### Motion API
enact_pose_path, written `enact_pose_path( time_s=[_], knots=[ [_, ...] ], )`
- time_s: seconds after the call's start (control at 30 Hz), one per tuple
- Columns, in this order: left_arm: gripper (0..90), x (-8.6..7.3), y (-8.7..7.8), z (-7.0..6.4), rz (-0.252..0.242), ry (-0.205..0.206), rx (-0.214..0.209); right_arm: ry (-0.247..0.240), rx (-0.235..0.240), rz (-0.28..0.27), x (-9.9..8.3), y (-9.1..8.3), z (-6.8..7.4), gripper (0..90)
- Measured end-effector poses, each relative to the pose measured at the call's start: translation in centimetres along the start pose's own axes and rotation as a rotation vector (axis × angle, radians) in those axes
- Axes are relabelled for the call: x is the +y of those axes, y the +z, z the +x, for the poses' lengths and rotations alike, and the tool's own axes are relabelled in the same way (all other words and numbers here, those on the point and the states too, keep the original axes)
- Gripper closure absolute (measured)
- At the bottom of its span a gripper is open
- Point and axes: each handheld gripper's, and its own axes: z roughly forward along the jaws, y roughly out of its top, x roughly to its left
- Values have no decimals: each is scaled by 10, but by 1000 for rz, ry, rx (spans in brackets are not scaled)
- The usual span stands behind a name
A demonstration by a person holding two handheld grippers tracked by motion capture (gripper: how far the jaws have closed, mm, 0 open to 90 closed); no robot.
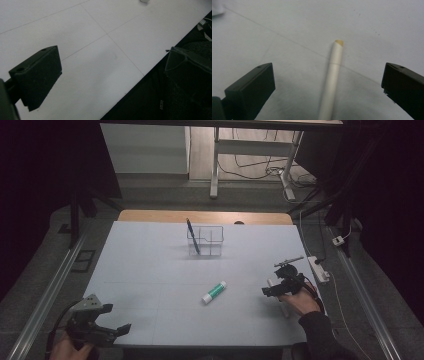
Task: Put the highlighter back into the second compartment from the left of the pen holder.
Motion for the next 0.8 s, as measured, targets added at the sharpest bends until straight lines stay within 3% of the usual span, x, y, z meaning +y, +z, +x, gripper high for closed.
enact_pose_path(
  time_s=[0.17, 0.27, 0.33, 0.43, 0.63, 0.7, 0.8],
  knots=[
    [8, 0, 0, 0, 0, -1, -1, 16, -30, 57, 7, 17, -3, 0],
    [8, 0, 0, 0, -1, 0, -1, 12, -47, 78, 8, 21, -3, 144],
    [8, 0, 0, 0, 0, -1, -1, 22, -33, 84, 9, 21, -3, 253],
    [8, 0, 0, 0, 2, 2, 1, 32, -36, 86, 11, 17, -3, 467],
    [8, 0, 0, 0, 4, 2, 1, 57, -46, 99, 13, 16, -1, 717],
    [8, 0, 0, 0, 4, 0, 1, 74, -42, 99, 14, 16, -2, 780],
    [8, 0, 0, 0, 5, 0, 0, 98, -39, 108, 15, 16, -2, 784]
  ],
)
